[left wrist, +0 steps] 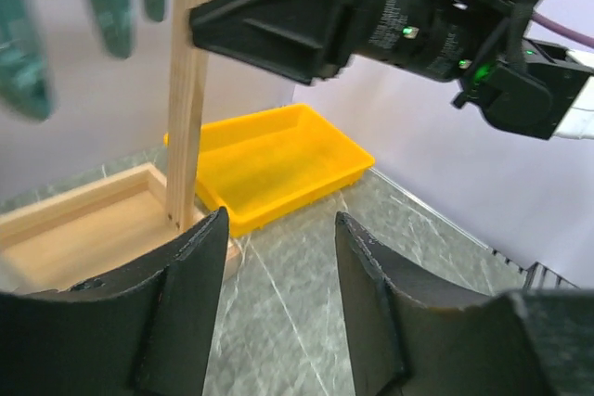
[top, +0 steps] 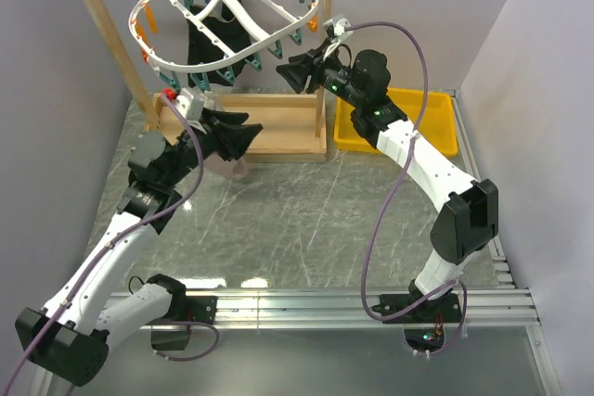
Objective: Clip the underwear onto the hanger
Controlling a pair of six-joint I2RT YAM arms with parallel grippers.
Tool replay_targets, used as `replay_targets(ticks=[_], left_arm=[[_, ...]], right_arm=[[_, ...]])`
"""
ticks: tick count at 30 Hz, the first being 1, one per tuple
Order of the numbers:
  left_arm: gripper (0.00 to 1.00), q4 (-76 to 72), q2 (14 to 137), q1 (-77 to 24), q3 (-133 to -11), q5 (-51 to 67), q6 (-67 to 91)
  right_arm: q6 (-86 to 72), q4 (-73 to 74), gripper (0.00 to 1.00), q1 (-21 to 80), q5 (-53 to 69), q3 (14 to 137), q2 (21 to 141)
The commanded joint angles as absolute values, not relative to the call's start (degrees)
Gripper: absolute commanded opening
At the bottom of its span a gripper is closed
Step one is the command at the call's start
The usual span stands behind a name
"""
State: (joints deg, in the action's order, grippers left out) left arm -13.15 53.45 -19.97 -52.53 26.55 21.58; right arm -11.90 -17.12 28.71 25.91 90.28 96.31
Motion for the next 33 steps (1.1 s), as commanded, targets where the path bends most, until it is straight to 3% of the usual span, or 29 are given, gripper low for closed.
replay_targets(ticks=[1,5,6,12,21,33], left_arm=[[0.56,-20.11,54.31,-25.82,-54.14,15.76,17.5],[0.58,-22.58,57.56,-34.52,-55.19,1.09,9.77],[0.62,-23.46,59.05,-35.06,-55.37,0.18,9.49],[0.66,-31.28,64.59,-36.56,-55.99,-7.37,8.09],[0.72,-45.17,70.22,-34.98,-53.52,-8.61,6.15],[0.68,-51.5,78.48,-29.71,-58.62,-3.69,6.77]], right_arm=[[-11.07,-21.0,0.54,28.48,24.17,94.3,96.68],[-11.16,-20.83,0.54,28.48,22.68,94.57,96.33],[-11.16,-20.83,0.54,28.39,22.15,94.48,96.24],[-13.01,-20.22,0.54,27.42,22.06,94.4,94.49],[-14.5,-19.78,0.55,24.79,24.78,94.04,93.34],[-16.17,-20.13,0.56,22.59,27.51,94.39,93.34]])
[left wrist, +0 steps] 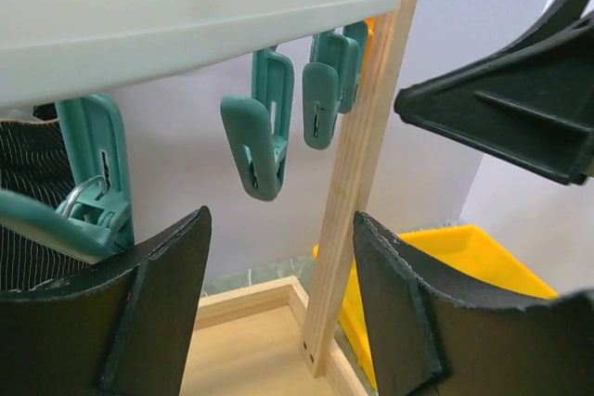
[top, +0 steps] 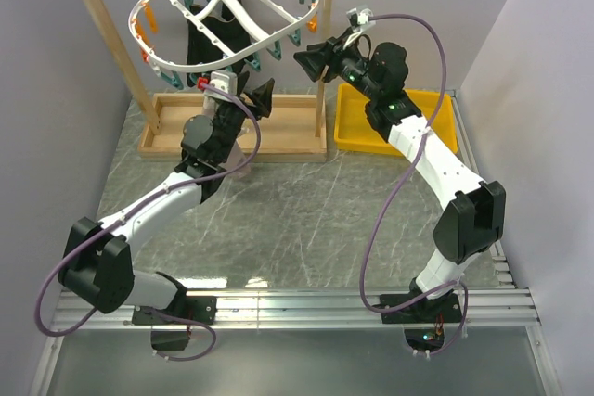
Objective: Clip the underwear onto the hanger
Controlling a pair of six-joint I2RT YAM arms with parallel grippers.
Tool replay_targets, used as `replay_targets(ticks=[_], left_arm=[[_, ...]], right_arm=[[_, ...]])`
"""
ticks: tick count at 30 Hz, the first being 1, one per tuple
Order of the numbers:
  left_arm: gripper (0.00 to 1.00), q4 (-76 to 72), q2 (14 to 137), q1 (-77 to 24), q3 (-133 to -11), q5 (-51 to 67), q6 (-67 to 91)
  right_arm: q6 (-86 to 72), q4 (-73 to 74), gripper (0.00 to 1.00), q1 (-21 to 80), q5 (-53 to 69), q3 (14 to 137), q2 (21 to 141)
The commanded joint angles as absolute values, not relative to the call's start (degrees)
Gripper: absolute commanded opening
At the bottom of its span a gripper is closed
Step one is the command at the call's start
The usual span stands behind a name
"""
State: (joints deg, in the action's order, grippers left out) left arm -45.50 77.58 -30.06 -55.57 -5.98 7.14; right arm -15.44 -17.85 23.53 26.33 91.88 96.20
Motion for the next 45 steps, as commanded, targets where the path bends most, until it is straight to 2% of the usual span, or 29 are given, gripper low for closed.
replay_targets(ticks=[1,4,7,10,11,14,16,17,22,26,30,39,45], left_arm=[[0.67,-51.85,78.92,-29.45,-58.97,-3.52,6.33],[0.67,-53.0,80.59,-29.18,-60.2,-2.38,5.98],[0.62,-53.7,82.09,-28.65,-61.61,-1.58,6.06],[0.49,-53.7,83.05,-28.39,-62.75,-0.62,6.33],[0.4,-53.53,83.06,-28.3,-62.93,-0.44,6.42],[0.26,-52.65,82.27,-27.86,-62.84,0.53,6.59],[0.21,-51.51,81.48,-27.77,-62.14,1.57,6.77],[0.13,-51.16,80.43,-27.69,-61.53,1.84,6.77],[0.01,-47.21,76.74,-26.99,-60.12,4.47,6.68],[0.01,-44.39,74.27,-26.46,-59.06,7.81,6.77],[0.0,-42.2,72.6,-25.75,-58.71,10.81,7.12],[0.01,-38.85,70.75,-22.42,-58.45,19.14,9.66],[0.0,-37.44,70.14,-19.52,-58.8,24.25,10.72]], right_arm=[[-16.26,-20.04,0.55,22.41,27.68,94.31,93.34],[-16.52,-20.21,0.56,21.71,28.3,94.04,93.34],[-16.96,-20.65,0.56,21.36,29.09,93.52,93.34],[-17.23,-21.18,0.56,21.36,30.06,93.08,93.25],[-17.23,-21.62,0.56,21.27,30.75,93.08,93.25],[-17.58,-22.15,0.56,21.36,32.42,93.16,93.08],[-18.02,-22.24,0.55,21.44,33.39,93.51,93.25],[-17.93,-21.98,0.54,21.53,33.66,93.69,93.34],[-15.65,-18.82,0.53,23.46,33.57,95.36,93.34],[-13.89,-16.26,0.56,25.66,34.1,96.68,93.08],[-13.54,-14.77,0.68,27.59,34.72,98.26,93.25],[-14.95,-16.79,0.67,31.11,33.49,101.51,92.9],[-12.31,-13.19,0.67,33.48,33.23,103.0,93.34]])
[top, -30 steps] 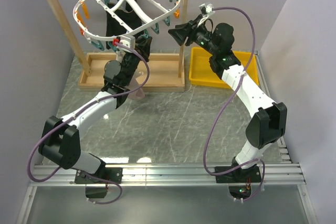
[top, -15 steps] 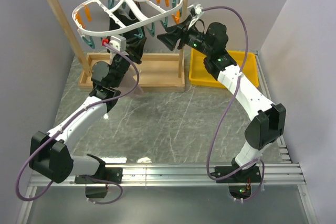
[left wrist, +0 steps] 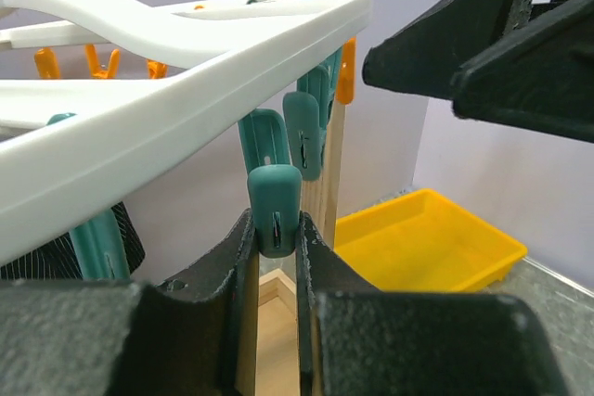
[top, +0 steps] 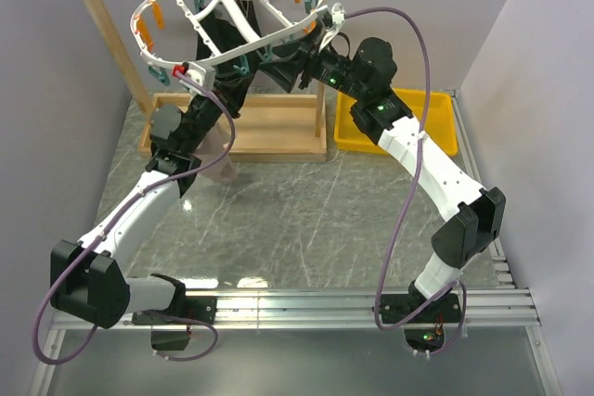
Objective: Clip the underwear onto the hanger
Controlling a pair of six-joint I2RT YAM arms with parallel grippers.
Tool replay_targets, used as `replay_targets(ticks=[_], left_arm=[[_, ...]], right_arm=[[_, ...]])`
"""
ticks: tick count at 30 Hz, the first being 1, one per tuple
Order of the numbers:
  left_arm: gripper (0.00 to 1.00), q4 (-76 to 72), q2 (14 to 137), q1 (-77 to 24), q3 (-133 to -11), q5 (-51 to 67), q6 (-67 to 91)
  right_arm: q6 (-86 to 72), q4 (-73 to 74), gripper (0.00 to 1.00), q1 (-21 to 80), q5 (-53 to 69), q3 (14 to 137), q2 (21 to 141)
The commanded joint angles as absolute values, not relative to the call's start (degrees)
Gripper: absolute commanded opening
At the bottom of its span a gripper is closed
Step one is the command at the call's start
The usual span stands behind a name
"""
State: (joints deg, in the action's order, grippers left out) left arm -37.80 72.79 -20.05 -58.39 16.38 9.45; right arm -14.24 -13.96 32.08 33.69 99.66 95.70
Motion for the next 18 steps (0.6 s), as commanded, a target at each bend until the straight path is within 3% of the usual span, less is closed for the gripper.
replay_targets(ticks=[1,18], left_arm=[[0.0,-37.18,70.05,-19.16,-58.89,25.3,10.72],[0.0,-35.51,69.17,-13.36,-59.94,37.61,13.27]], right_arm=[[-12.04,-12.23,0.66,33.75,32.87,103.27,93.51],[-8.53,-4.05,0.7,41.31,22.59,112.93,100.9]])
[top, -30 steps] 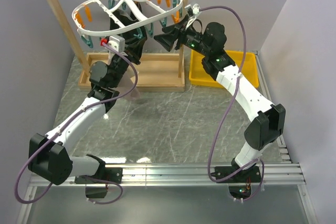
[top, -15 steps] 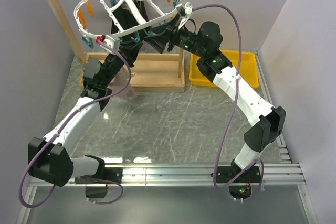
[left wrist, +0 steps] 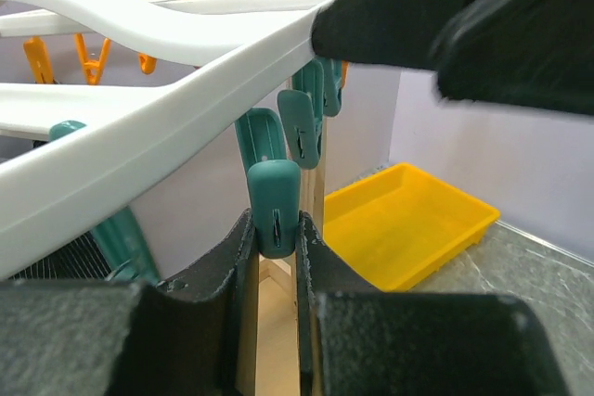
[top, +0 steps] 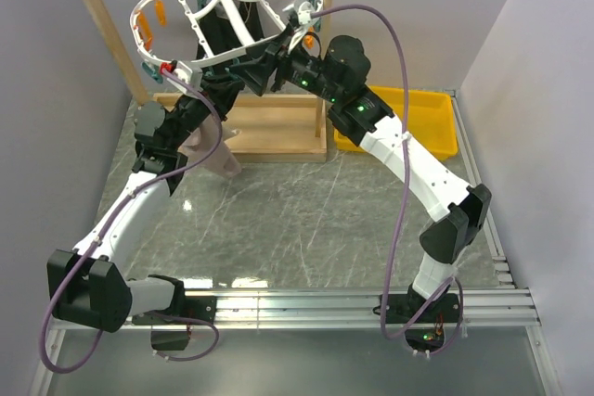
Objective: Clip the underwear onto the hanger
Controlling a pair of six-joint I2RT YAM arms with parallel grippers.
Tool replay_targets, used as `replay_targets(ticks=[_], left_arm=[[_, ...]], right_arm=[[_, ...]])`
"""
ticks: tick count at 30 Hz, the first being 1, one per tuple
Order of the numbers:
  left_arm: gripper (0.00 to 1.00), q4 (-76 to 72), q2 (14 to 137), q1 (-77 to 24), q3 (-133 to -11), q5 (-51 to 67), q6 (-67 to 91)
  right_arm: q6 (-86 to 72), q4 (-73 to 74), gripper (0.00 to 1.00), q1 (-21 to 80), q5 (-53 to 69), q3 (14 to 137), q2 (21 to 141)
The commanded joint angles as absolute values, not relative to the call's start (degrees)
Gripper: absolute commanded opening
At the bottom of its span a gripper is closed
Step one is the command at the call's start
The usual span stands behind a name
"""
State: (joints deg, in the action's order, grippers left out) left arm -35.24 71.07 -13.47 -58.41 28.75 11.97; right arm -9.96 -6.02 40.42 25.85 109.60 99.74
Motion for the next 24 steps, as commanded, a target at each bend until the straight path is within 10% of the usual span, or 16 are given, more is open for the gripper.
replay_targets(ticks=[1,24], left_arm=[[0.0,-35.68,69.0,-13.1,-59.94,37.88,13.36],[0.0,-35.95,68.55,-9.32,-60.38,44.65,16.17]], right_arm=[[-8.53,-3.35,0.7,41.74,22.15,113.11,101.07],[-8.7,6.33,0.72,44.74,12.21,122.34,107.93]])
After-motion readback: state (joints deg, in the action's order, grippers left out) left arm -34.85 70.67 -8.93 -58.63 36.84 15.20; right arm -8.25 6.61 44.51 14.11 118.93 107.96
